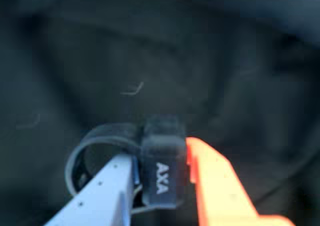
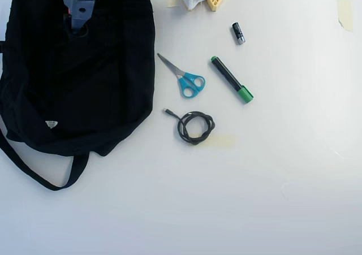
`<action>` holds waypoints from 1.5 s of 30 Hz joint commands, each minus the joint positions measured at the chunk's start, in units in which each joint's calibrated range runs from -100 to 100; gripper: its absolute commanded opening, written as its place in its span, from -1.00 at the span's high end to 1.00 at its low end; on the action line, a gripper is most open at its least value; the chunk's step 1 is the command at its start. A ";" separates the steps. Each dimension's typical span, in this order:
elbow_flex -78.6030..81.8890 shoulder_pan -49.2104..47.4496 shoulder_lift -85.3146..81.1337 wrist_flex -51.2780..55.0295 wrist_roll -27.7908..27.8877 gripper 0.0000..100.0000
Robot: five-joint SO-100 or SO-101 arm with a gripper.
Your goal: Put the bike light into the black bag
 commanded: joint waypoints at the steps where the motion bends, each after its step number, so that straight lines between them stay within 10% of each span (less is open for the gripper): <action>1: -1.12 8.29 3.03 -2.10 1.64 0.95; 11: -1.30 1.18 -12.57 3.67 0.59 0.30; 19: 6.96 -52.97 -33.73 6.51 -1.88 0.96; 30: 21.07 -54.31 -43.28 19.69 -0.04 0.96; 45: 71.92 -61.72 -78.46 5.48 2.42 0.96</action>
